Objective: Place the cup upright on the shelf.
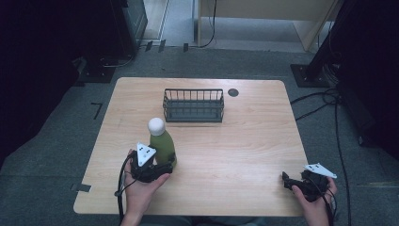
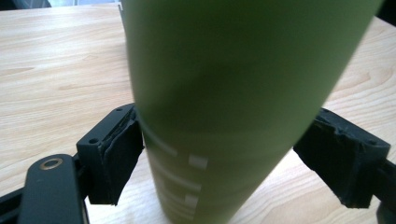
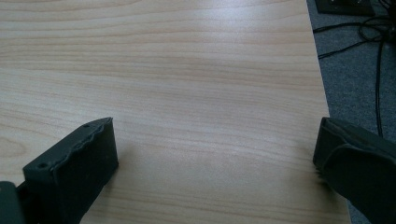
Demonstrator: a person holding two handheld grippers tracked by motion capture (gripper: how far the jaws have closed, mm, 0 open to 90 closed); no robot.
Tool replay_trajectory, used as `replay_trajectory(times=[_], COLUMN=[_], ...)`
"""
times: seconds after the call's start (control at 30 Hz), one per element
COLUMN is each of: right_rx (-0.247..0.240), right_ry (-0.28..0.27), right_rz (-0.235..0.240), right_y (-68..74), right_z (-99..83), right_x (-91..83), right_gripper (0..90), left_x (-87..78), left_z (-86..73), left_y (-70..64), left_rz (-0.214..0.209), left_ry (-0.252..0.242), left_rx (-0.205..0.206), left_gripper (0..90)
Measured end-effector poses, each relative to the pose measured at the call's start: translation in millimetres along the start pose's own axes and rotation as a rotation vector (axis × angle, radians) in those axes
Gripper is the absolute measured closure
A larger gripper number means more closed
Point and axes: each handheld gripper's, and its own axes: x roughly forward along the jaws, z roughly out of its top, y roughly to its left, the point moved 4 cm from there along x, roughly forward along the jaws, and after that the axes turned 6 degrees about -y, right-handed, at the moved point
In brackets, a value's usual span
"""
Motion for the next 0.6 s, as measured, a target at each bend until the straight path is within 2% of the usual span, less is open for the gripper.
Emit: replay_trajectory(times=[0.1,0.43,0.53,0.6], right_rx=[-0.001,-0.001,0.0,-0.001], right_ry=[-0.001,-0.001,0.0,-0.001], right_rz=[0.0,0.0,0.0,0.0], right_y=[-0.1,-0.1,0.0,0.0], right_z=[0.0,0.0,0.0,0.1], right_x=[0.1,0.1,0.0,0.1], right_gripper=[0.0,0.0,0.0,0.0], left_x=[5.6,16.2,15.4,15.6], left_z=[0.9,3.5,3.4,3.7], left_y=[1.6,3.6,1.5,1.8], left_rz=[-0.001,-0.024,-0.001,-0.003], left_ry=[-0.012,-0.02,-0.042,-0.046], left_rx=[-0.015,-0.018,0.014,0.017], left_gripper=[18.6,17.1,19.3,19.9])
